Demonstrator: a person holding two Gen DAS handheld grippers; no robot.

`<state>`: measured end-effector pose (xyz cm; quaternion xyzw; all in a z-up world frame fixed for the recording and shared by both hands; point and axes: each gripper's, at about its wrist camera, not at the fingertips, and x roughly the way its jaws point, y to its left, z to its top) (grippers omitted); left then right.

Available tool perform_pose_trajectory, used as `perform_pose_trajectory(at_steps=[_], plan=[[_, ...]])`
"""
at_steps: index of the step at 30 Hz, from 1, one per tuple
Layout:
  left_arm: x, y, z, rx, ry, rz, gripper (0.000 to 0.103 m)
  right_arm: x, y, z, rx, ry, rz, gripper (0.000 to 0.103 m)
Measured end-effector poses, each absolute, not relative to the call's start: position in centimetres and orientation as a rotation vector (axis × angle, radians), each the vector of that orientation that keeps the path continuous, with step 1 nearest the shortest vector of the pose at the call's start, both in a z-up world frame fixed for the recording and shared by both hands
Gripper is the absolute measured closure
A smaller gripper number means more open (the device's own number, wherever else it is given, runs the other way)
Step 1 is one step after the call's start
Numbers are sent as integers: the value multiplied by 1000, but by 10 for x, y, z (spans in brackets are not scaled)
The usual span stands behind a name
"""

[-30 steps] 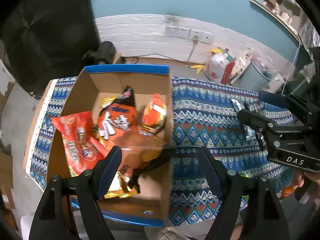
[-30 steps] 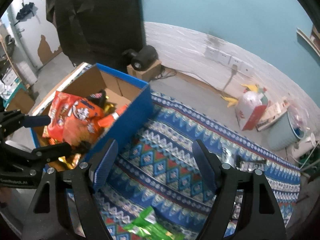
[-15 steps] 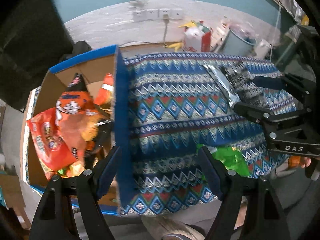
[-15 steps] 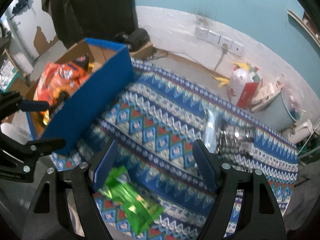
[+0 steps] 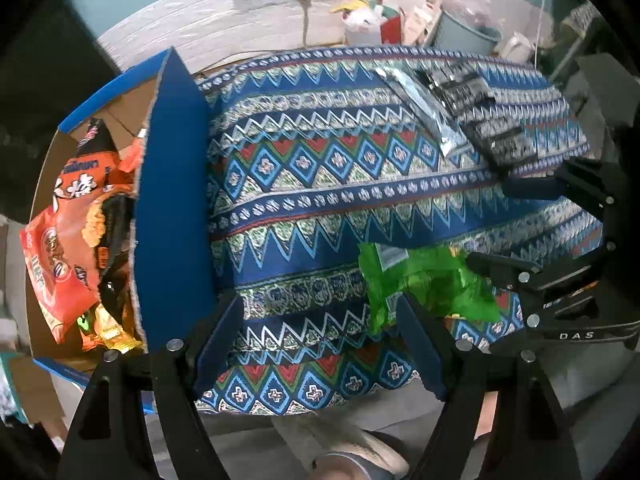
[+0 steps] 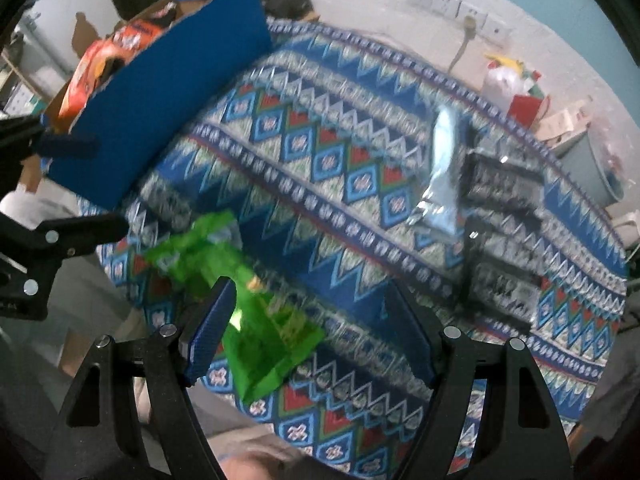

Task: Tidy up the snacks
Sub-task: 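Grasp the green chip bag with the left tool while the right tool grasps a black pack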

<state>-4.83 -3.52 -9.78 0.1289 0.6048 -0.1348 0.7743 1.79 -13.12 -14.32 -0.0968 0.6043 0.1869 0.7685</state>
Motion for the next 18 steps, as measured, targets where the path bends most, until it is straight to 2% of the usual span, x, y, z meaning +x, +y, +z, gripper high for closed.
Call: perform_pose_trajectory(at_steps=[8, 10, 18], plan=[[-53, -54, -127, 404, 1323, -303, 23, 15, -130, -160, -212, 1363, 419, 26], [-51, -57, -133, 427, 1312, -291, 17, 16, -132, -160, -192, 1368, 424, 26], [-30, -63, -154, 436, 1318, -240, 17, 16, -140, -170, -117, 1410, 437, 26]])
